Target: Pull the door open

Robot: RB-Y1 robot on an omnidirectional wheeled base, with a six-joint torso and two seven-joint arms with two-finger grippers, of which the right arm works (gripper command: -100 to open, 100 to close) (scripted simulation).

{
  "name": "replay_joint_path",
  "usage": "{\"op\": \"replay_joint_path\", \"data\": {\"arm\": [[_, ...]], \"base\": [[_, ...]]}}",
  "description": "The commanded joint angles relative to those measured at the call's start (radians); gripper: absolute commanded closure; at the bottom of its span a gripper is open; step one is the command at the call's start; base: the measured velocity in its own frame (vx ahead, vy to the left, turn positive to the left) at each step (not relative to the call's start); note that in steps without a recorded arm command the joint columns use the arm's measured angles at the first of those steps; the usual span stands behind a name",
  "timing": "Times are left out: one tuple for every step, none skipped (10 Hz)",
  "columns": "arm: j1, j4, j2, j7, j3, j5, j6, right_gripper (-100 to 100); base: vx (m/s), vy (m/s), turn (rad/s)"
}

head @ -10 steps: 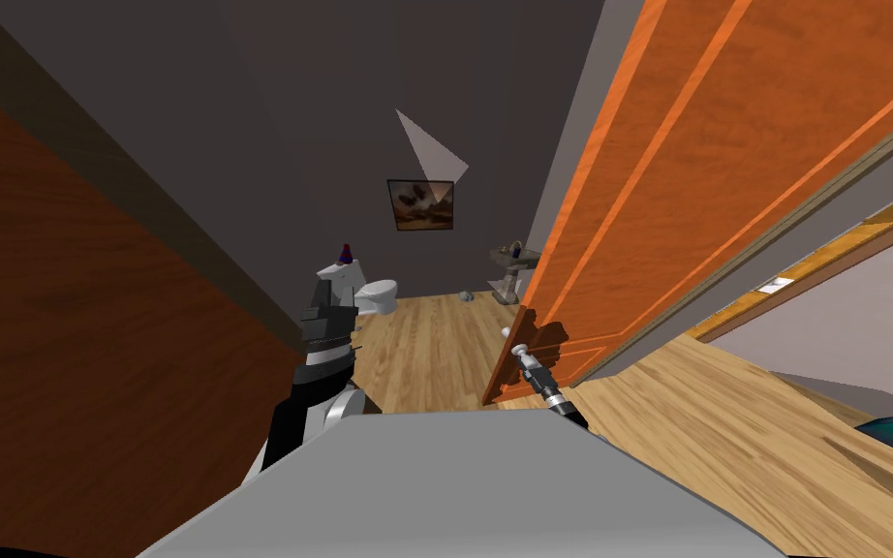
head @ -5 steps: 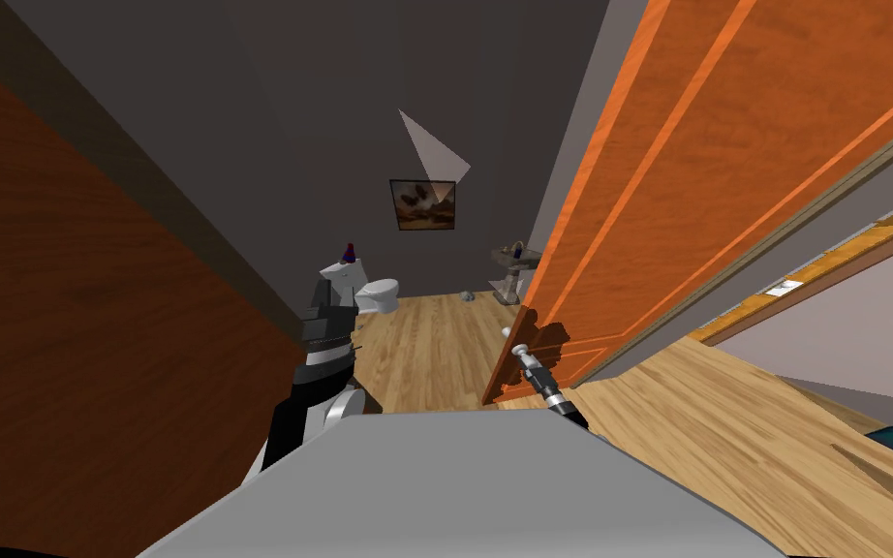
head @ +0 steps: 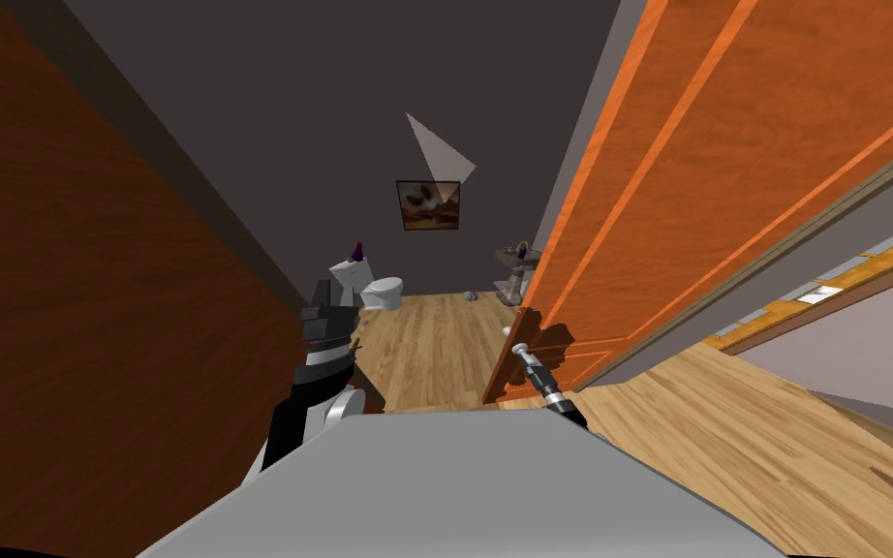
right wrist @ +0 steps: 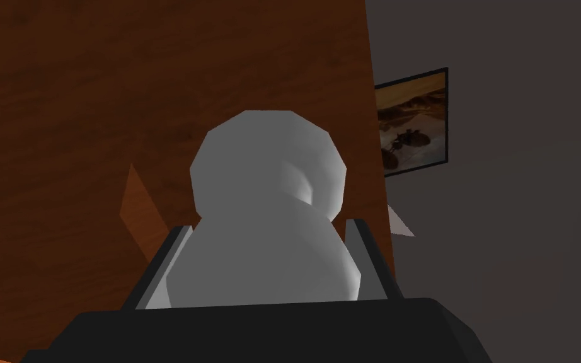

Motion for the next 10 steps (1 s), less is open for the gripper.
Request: {"op": "replay_joint_path", "data": {"arm": [[-0.001, 0.003, 0.000, -0.031, 0.004, -0.010, -0.002, 100], [-0.002, 0.002, -0.001, -0.069, 0.011, -0.026, 0.002, 100], [-0.003, 0.000, -0.001, -0.095, 0.018, -0.043, 0.005, 100], [-0.003, 0.000, -0.001, -0.107, 0.018, -0.043, 0.005, 100], [-0.004, -0.001, -0.002, -0.144, 0.024, -0.060, 0.008, 100], [-0.005, -0.002, -0.003, -0.169, 0.032, -0.079, 0.012, 100], [-0.005, -0.002, -0.003, -0.184, 0.032, -0.079, 0.012, 100], [-0.006, -0.003, -0.004, -0.219, 0.041, -0.100, 0.016, 100], [-0.006, -0.003, -0.004, -0.224, 0.041, -0.100, 0.016, 100], [-0.007, -0.005, -0.005, -0.263, 0.049, -0.121, 0.020, 100]], "base": [[-0.039, -0.024, 0.038], [-0.036, -0.022, 0.065], [-0.052, -0.031, 0.107], [-0.042, -0.023, 0.043], [-0.046, -0.019, 0.067], [-0.057, -0.026, 0.097], [-0.043, -0.023, 0.052], [-0.053, -0.031, 0.087], [-0.040, -0.028, 0.035], [-0.041, -0.029, 0.109]]}}
